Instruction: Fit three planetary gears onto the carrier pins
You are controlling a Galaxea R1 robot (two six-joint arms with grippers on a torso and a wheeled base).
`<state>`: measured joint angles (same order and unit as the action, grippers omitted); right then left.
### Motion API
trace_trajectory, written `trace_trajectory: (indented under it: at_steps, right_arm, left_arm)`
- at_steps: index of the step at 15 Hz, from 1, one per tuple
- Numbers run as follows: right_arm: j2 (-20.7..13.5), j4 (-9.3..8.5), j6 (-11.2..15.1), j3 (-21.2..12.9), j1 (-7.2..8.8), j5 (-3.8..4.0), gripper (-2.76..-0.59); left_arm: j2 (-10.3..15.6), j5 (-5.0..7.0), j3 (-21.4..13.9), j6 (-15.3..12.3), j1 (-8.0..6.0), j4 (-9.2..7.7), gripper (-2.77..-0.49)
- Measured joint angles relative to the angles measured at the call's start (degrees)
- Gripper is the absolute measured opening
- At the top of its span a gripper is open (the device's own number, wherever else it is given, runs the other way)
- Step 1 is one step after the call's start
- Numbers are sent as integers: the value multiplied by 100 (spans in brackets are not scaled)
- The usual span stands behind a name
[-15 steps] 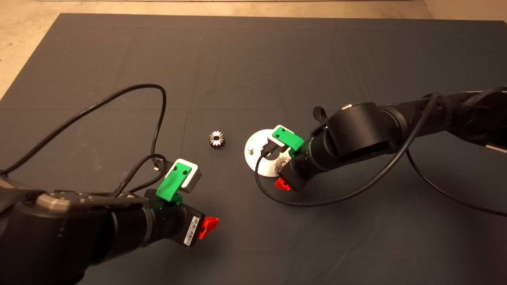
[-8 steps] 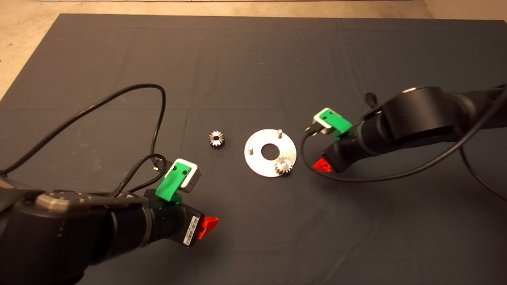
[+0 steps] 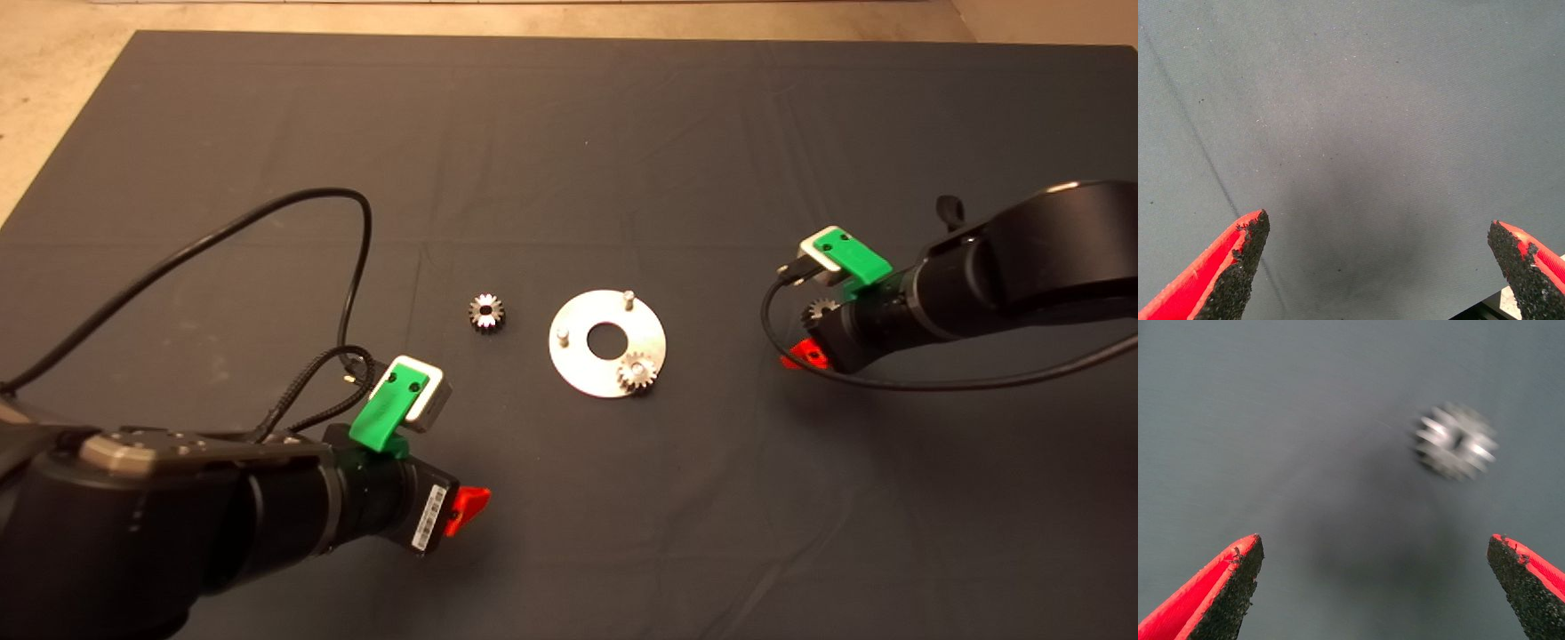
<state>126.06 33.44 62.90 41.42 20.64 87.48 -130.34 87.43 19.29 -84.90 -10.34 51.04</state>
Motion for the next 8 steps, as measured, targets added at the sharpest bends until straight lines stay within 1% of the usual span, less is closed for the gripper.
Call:
trace_trajectory:
  at_steps: [2, 3, 4, 5, 6, 7, 8]
  right_arm:
    - [-313, -6, 5, 6, 0, 20, -87]
    - [-414, -17, 3, 46, 0, -41, -87]
    - [-488, -21, 5, 149, 0, -182, -87]
    - [-555, -23, 2, 264, -2, -297, -87]
    - [-593, -21, 2, 355, -2, -330, -87]
    - [-591, -23, 2, 374, -5, -372, -87]
    - [-591, -27, 2, 395, -20, -494, -87]
  left_arm:
    - [0, 2, 0, 0, 0, 0, -90]
    - [-9, 0, 0, 0, 0, 0, -90]
    - [-15, 0, 0, 0, 0, 2, -90]
    - [-11, 1, 0, 0, 1, 0, -90]
    - [-11, 2, 0, 0, 17, 2, -90]
    - [-12, 1, 0, 0, 46, 2, -90]
    - [-12, 0, 0, 0, 50, 2, -90]
